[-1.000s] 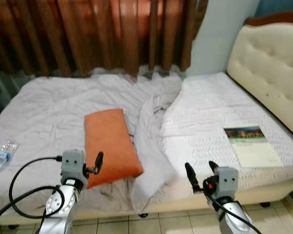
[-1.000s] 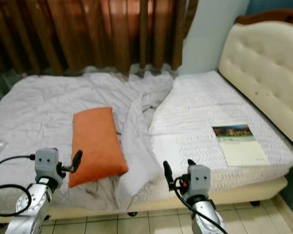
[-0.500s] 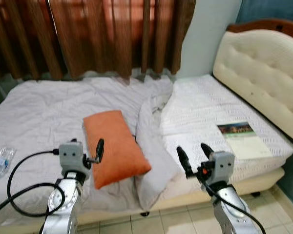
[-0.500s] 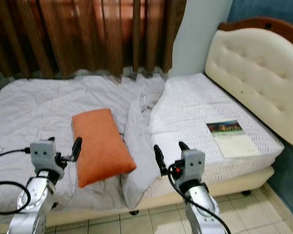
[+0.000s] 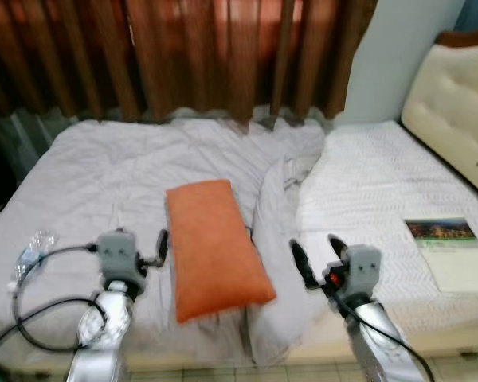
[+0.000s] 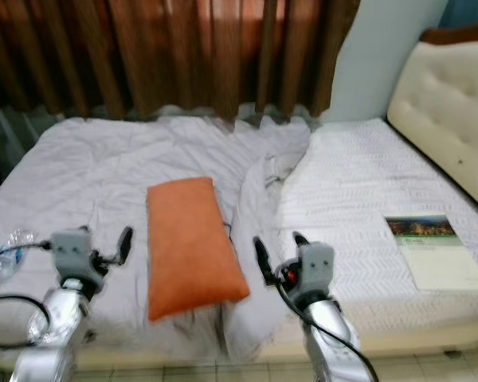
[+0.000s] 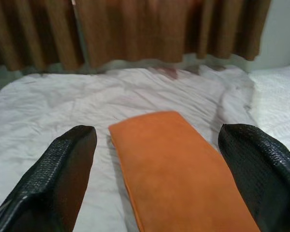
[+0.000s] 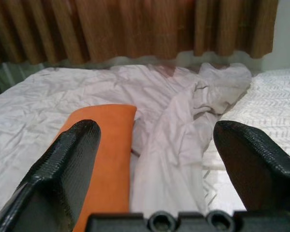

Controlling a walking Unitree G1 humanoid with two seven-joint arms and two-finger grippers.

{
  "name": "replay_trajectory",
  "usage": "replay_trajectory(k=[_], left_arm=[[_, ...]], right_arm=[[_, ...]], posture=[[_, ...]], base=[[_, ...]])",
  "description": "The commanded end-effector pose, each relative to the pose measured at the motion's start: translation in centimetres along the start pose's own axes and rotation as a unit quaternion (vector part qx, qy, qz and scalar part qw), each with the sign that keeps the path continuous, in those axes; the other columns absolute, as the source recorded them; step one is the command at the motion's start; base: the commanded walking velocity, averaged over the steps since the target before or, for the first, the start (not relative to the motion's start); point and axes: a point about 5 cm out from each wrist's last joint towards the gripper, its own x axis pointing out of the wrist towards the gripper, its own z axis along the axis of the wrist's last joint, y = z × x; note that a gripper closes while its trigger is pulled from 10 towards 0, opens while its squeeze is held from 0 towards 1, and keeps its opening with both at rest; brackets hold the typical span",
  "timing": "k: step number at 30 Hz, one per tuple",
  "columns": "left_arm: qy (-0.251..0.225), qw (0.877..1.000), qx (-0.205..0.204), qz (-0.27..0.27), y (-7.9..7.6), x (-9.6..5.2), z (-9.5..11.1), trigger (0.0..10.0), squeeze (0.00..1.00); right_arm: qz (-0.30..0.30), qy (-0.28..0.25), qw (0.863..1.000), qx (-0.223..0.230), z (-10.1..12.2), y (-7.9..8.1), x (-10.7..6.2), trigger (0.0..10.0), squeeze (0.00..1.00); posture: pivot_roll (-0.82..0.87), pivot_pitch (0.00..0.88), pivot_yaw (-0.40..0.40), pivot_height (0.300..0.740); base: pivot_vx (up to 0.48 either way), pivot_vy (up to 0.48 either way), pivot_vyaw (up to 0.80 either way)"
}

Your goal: Clean up the room

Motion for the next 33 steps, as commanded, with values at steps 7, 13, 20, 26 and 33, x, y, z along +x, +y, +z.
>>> replay_trajectory(k=[7, 13, 20, 26, 33], left_arm=[[0.004, 1.000, 0.028, -0.001, 1.2, 0.6, 0.4, 10.0, 0.00], [0.005, 1.000, 0.022, 0.004, 1.1, 0.4, 0.3, 10.0, 0.00], [0.025, 0.999, -0.003, 0.020, 2.0, 0.1, -0.3, 10.0, 0.00], [0.088, 0.984, -0.153, -0.024, 2.3, 0.4, -2.5, 10.0, 0.00], [0.130, 0.955, -0.266, -0.013, 1.2, 1.7, -4.9, 10.0, 0.00]], right_arm=[[0.011, 0.003, 1.000, 0.000, -0.1, 0.9, 0.2, 10.0, 0.00], [0.030, 0.009, 0.999, 0.015, -0.1, 1.4, 0.5, 10.0, 0.00], [0.130, 0.050, 0.984, 0.112, 0.0, 4.4, 3.3, 10.0, 0.00], [0.206, 0.064, 0.960, 0.181, 1.3, 6.5, 5.1, 10.0, 0.00], [0.193, 0.081, 0.957, 0.203, 0.9, 6.7, 6.1, 10.0, 0.00]], posture=[[-0.03, 0.000, -0.018, 0.740], [-0.04, 0.000, -0.013, 0.740], [-0.05, 0.125, -0.018, 0.740], [-0.02, 0.356, -0.074, 0.740], [-0.11, 0.543, -0.133, 0.740]], base=[[0.470, 0.000, -0.32], [0.472, 0.000, 0.00], [0.472, 0.000, 0.00], [0.079, 0.000, 0.00], [0.000, 0.000, 0.00]])
